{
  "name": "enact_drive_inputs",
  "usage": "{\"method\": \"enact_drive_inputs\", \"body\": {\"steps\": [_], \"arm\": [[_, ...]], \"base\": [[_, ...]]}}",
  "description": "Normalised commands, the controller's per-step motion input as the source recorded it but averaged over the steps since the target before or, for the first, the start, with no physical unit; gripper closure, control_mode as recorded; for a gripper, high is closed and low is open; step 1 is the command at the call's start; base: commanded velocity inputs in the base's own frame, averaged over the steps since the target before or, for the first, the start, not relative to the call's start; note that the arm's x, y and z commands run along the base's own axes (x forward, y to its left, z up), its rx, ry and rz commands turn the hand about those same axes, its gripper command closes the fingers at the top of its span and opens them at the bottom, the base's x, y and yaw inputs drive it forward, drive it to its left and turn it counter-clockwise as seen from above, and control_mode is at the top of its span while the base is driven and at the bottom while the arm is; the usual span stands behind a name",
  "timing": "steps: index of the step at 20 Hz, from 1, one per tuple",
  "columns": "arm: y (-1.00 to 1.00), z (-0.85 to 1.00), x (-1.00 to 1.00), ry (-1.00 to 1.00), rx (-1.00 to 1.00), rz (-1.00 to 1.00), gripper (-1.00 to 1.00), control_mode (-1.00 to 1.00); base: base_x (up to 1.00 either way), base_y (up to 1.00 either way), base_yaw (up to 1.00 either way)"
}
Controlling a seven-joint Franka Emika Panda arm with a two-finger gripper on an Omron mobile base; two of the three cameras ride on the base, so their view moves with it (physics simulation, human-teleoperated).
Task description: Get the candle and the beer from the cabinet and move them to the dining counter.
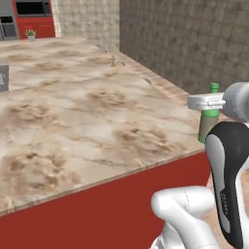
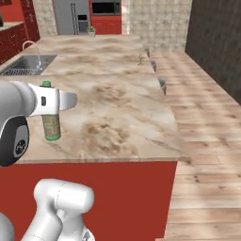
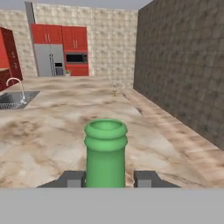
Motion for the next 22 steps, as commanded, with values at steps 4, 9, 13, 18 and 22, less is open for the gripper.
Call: {"method": "enact_drive_inputs", "body": {"steps": [4, 9, 13, 18, 22], "arm": [[0.00, 0.00, 0.00, 0.00, 0.00, 0.00, 1.00, 1.00], [0.00, 0.00, 0.00, 0.00, 0.00, 0.00, 1.00, 1.00], [0.00, 0.00, 0.00, 0.00, 0.00, 0.00, 1.00, 1.00], [0.00, 0.00, 0.00, 0.00, 0.00, 0.00, 1.00, 1.00], [0.00, 0.00, 0.00, 0.00, 0.00, 0.00, 1.00, 1.00]], "base": [[0.00, -1.00, 0.26], [0.00, -1.00, 0.27], [0.00, -1.00, 0.30], [0.00, -1.00, 0.37], [0.00, -1.00, 0.51]]}}
